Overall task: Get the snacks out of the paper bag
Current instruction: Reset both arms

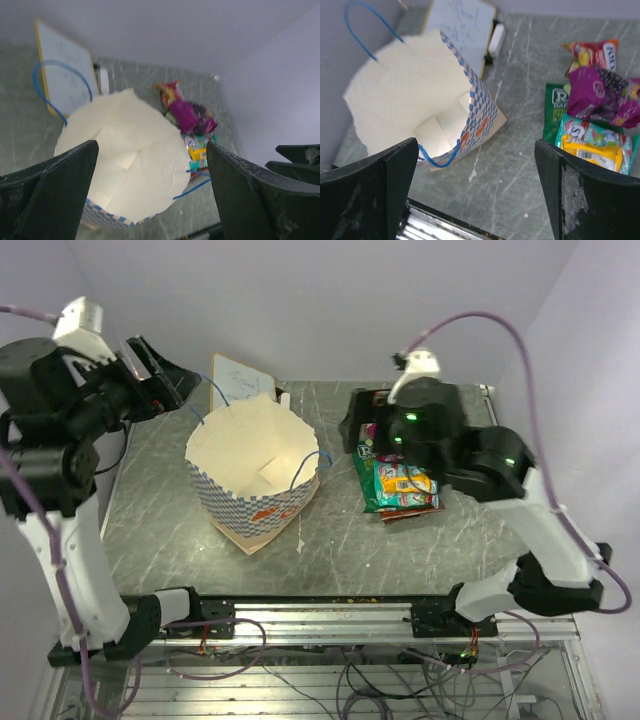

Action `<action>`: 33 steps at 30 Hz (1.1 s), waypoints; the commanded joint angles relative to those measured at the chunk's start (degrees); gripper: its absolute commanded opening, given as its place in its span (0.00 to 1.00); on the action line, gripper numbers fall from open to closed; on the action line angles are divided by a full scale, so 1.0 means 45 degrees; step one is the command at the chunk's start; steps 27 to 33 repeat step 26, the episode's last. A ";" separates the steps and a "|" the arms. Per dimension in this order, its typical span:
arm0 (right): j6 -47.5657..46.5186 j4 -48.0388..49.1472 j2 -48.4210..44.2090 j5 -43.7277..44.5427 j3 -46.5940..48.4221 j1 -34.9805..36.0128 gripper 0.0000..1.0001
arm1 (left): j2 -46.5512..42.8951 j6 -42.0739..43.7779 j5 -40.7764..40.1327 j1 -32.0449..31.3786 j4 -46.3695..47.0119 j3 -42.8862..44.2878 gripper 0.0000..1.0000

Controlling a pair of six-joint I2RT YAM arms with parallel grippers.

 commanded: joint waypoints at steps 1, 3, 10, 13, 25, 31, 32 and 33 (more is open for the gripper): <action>-0.0785 0.1658 -0.1833 0.0719 -0.0299 -0.0043 1.00 | -0.0963 0.1219 -0.0092 0.0073 0.1313 0.1284 0.99; -0.0967 0.2141 -0.2377 0.1082 -0.0347 -0.0057 1.00 | -0.0977 0.1672 -0.0526 -0.0194 0.1182 0.1800 0.99; -0.1302 0.2357 -0.2784 0.2115 0.0526 -0.0058 1.00 | -0.0955 0.3324 -0.3669 -0.2658 0.0307 0.2956 0.99; -0.1336 0.2104 -0.2518 0.2314 0.0875 -0.0061 1.00 | -0.1104 0.3801 -0.4939 -0.3890 0.0005 0.2942 0.98; -0.1585 0.2288 -0.2416 0.2674 0.0592 -0.0047 1.00 | -0.1874 0.2996 -0.5947 -0.5207 0.1020 0.1516 0.98; -0.1409 0.2088 -0.2291 0.2881 0.0800 -0.0049 1.00 | -0.1996 0.2801 -0.5944 -0.5207 0.1288 0.1262 0.98; -0.1409 0.2088 -0.2291 0.2881 0.0800 -0.0049 1.00 | -0.1996 0.2801 -0.5944 -0.5207 0.1288 0.1262 0.98; -0.1409 0.2088 -0.2291 0.2881 0.0800 -0.0049 1.00 | -0.1996 0.2801 -0.5944 -0.5207 0.1288 0.1262 0.98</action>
